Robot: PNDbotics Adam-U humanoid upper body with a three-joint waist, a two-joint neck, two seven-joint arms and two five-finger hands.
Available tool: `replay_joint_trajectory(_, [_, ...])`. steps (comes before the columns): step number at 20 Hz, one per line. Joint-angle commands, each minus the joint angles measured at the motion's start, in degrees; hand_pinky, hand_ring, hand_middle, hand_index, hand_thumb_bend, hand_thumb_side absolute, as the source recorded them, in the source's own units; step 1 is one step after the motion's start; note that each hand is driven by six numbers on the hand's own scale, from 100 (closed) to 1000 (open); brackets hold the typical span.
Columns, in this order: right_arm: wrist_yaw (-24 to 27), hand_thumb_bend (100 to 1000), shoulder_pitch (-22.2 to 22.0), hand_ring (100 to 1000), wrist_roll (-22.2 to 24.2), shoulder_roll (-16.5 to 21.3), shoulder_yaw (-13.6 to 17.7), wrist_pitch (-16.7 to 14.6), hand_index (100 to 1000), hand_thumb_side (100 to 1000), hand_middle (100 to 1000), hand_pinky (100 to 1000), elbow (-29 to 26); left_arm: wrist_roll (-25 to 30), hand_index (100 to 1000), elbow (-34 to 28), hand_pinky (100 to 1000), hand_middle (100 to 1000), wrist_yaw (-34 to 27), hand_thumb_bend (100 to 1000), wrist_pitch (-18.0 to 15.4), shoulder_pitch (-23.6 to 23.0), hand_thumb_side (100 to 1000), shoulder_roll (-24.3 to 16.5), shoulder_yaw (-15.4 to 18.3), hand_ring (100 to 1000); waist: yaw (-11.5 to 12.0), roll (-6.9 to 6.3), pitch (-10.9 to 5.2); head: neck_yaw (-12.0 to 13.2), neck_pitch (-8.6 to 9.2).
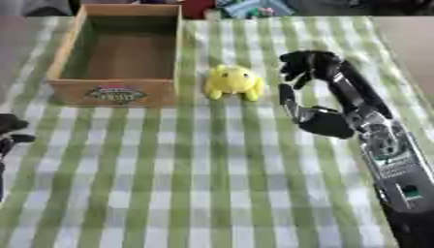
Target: Pick up objects on the table and place them in the box.
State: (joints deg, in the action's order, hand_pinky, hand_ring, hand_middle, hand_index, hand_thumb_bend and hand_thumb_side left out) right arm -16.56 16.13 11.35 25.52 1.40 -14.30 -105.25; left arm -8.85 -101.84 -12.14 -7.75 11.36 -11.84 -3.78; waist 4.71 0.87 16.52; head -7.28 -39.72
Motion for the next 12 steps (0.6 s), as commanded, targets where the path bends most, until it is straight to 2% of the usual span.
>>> replay_joint_trajectory(1, [0.2, 100, 0.8, 654, 0.1, 1.8, 0.3, -0.2, 827, 309, 650, 551, -0.4, -1.2, 519, -1.8, 550, 579, 2.2, 100, 0.4, 0.5, 705, -1.6, 1.3, 642, 0.1, -0.03, -1.25, -0.3, 0.46])
replay_joint_trajectory(9, [0.3, 100, 1.4, 656, 0.3, 2.3, 0.0, -0.4, 829, 301, 652, 554, -0.2, -2.2, 518, -2.5, 548, 578, 4.6, 100, 1.8, 0.3, 704, -1.6, 1.4, 642, 0.0, 0.02, -1.29, -0.3, 0.61])
replay_joint_trajectory(12, [0.2, 100, 2.2, 660, 0.7, 3.7, -0.8, -1.0, 833, 277, 658, 560, 0.2, -2.2, 518, -2.5, 548, 578, 4.6, 100, 2.0, 0.3, 705, -1.6, 1.3, 642, 0.0, 0.17, -1.27, -0.3, 0.63])
